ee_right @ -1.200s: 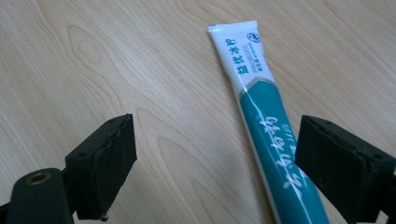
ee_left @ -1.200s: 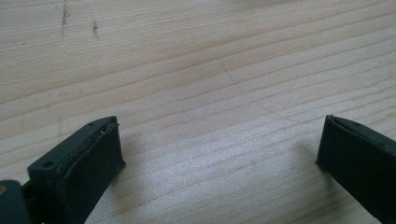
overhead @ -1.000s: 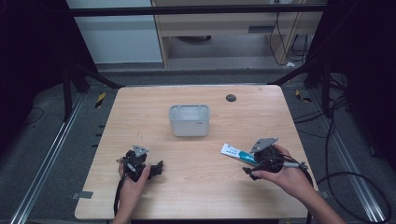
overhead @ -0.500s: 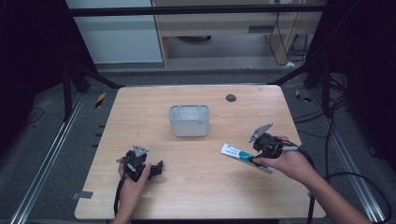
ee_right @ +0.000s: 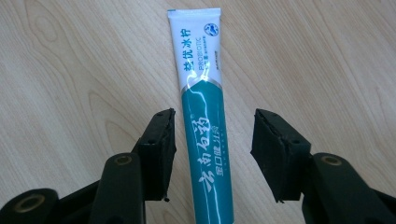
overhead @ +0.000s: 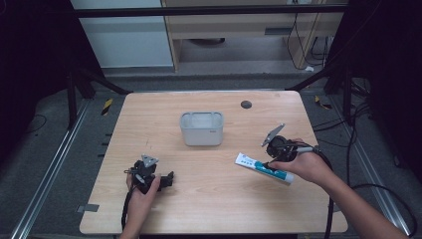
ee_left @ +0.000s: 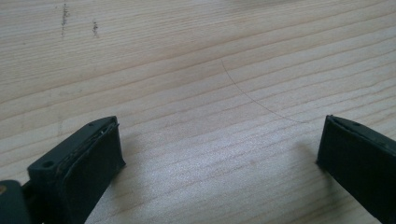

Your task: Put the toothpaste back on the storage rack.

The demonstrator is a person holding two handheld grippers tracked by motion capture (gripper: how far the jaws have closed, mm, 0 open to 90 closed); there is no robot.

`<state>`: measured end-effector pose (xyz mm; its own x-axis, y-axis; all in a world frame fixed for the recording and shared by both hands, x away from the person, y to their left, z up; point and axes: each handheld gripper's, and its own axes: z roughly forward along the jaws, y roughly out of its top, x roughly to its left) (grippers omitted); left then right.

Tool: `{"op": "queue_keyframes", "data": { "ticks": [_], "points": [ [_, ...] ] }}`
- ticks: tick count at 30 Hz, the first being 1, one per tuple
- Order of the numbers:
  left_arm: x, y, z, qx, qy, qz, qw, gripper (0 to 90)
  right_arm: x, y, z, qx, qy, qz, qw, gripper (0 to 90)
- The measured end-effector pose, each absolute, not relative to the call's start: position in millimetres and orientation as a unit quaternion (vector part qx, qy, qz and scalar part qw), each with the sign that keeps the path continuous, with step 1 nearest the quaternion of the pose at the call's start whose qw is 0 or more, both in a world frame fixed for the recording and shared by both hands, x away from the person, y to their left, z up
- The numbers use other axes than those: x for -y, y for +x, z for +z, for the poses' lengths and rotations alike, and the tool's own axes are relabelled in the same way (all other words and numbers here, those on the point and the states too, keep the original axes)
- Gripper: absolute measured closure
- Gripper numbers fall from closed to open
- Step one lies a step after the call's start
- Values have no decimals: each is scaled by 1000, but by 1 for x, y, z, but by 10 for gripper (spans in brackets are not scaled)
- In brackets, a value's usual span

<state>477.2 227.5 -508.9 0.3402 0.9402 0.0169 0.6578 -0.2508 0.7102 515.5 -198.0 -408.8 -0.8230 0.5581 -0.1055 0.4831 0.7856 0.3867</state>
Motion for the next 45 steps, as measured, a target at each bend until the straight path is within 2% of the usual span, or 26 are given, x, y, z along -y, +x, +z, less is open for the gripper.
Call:
{"op": "queue_keyframes", "data": {
  "ticks": [20, 45],
  "points": [
    [-227, 477, -509, -527, 757, 227, 310, 0, 180, 534, -423, -950, 263, 141, 91, 519],
    [-228, 477, -509, -527, 758, 228, 311, 0, 167, 547, -450, -953, 271, 125, 58, 492]
  ]
}}
